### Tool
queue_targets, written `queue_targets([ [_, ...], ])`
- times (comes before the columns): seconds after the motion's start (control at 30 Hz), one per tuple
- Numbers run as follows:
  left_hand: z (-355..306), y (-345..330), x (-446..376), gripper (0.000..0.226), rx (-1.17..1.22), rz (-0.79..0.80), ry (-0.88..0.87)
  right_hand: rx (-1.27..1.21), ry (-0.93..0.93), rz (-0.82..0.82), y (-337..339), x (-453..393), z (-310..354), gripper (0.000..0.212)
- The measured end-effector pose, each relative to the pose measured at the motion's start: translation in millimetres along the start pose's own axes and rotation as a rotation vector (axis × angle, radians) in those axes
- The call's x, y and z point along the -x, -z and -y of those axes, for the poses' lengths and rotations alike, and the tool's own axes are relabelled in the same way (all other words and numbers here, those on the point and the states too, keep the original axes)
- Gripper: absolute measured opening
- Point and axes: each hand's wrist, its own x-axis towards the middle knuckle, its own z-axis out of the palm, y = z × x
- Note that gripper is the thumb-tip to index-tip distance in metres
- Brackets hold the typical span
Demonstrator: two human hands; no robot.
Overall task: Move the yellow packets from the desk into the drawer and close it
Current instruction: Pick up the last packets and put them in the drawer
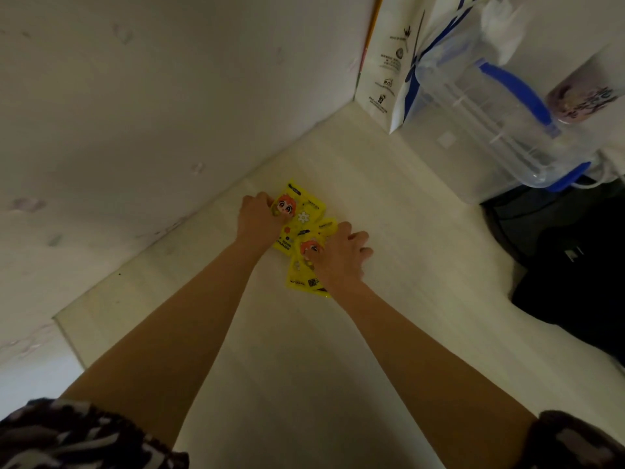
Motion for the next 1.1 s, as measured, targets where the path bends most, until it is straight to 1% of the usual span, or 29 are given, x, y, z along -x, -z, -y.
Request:
queue_targets([
  [0.07,-3,-2,1,0.038,-0.002,-0.005,-0.007,-0.033,0.003,0.012,-4,1,3,0.059],
  [0.2,-6,-5,2,0.035,0.009,-0.021,0.01,-0.098,-0.003,0.05,-7,3,7,0.065],
  [0.33,-4,-9,5,0.029,0.06,-0.049,0.041,-0.249,-0.11,0.075,-8,-1,10,0.076],
  [0.43,-3,-14,13,0.028,0.106,-0.069,0.062,-0.281,-0.159,0.116,-10,-7,8,0.08],
  [0.6,0,-15,23,0.029,0.219,-0.093,0.109,-0.318,-0.151,0.099,-12,-7,2,0.067],
  [0.67,3,-14,24,0.031,0.233,-0.094,0.135,-0.292,-0.11,0.139,-10,-10,-2,0.044],
  [0.7,4,-14,26,0.032,0.242,-0.089,0.153,-0.274,-0.097,0.181,-6,-9,-3,0.039],
  [0.8,9,-13,29,0.037,0.31,-0.092,0.21,-0.271,-0.064,0.28,2,-11,-15,0.043],
  [0.9,13,-11,30,0.034,0.368,-0.124,0.237,-0.431,-0.03,0.268,11,-10,-32,0.036],
  [0.97,16,-10,33,0.033,0.465,-0.133,0.263,-0.539,-0.04,0.269,19,-10,-43,0.032],
  [1.0,17,-10,35,0.034,0.503,-0.133,0.271,-0.594,-0.033,0.273,23,-9,-48,0.027],
  [1.07,19,-11,45,0.034,0.54,-0.126,0.256,-0.664,-0.004,0.286,34,-6,-54,0.01],
  [1.1,21,-12,50,0.033,0.55,-0.125,0.242,-0.679,0.014,0.288,40,-5,-57,0.008],
])
